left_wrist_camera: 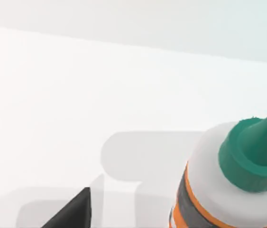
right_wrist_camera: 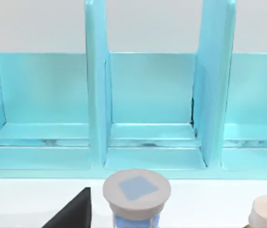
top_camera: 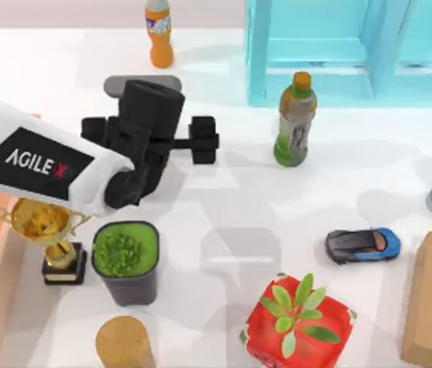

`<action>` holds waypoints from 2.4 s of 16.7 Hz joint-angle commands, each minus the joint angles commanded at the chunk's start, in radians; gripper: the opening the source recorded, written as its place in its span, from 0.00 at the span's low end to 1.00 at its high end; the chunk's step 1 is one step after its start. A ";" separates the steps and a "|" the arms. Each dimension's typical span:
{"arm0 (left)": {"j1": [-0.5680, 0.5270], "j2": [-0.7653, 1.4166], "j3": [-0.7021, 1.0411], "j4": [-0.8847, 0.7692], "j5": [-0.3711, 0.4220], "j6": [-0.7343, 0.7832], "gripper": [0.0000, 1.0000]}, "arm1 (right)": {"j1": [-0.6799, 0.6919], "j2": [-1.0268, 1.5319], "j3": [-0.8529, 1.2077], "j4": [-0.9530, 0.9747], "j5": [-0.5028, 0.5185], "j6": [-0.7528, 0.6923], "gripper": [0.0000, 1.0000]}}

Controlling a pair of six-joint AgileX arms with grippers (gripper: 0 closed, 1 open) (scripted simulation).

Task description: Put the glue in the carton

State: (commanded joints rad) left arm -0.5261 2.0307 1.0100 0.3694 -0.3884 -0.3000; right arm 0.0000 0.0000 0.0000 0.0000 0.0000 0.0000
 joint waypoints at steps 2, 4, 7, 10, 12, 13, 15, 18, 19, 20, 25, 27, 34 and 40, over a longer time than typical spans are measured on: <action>0.018 0.078 0.061 0.025 0.016 0.013 1.00 | 0.000 0.000 0.000 0.000 0.000 0.000 1.00; 0.029 0.142 0.101 0.053 0.027 0.020 1.00 | 0.000 0.000 0.000 0.000 0.000 0.000 1.00; 0.036 0.185 0.114 0.078 0.032 0.023 1.00 | 0.000 0.000 0.000 0.000 0.000 0.000 1.00; 0.036 0.185 0.114 0.078 0.032 0.023 1.00 | 0.000 0.000 0.000 0.000 0.000 0.000 1.00; 0.036 0.185 0.114 0.078 0.032 0.023 0.85 | 0.000 0.000 0.000 0.000 0.000 0.000 1.00; 0.036 0.185 0.114 0.078 0.032 0.023 0.77 | 0.000 0.000 0.000 0.000 0.000 0.000 1.00; 0.036 0.185 0.114 0.078 0.032 0.023 0.62 | 0.000 0.000 0.000 0.000 0.000 0.000 1.00; 0.036 0.185 0.114 0.078 0.032 0.023 0.40 | 0.000 0.000 0.000 0.000 0.000 0.000 1.00; 0.036 0.185 0.114 0.078 0.032 0.023 0.32 | 0.000 0.000 0.000 0.000 0.000 0.000 1.00; 0.036 0.185 0.114 0.078 0.032 0.023 0.25 | 0.000 0.000 0.000 0.000 0.000 0.000 1.00; 0.036 0.185 0.114 0.078 0.032 0.023 0.00 | 0.000 0.000 0.000 0.000 0.000 0.000 1.00; 0.036 0.185 0.114 0.078 0.032 0.023 0.00 | 0.000 0.000 0.000 0.000 0.000 0.000 1.00; 0.030 0.171 0.129 0.062 0.035 0.028 0.00 | 0.000 0.000 0.000 0.000 0.000 0.000 1.00; 0.028 -0.030 0.303 -0.199 0.045 0.050 0.00 | 0.000 0.000 0.000 0.000 0.000 0.000 1.00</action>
State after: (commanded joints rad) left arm -0.4985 2.0003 1.3132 0.1703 -0.3436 -0.2502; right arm 0.0000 0.0000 0.0000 0.0000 0.0000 0.0000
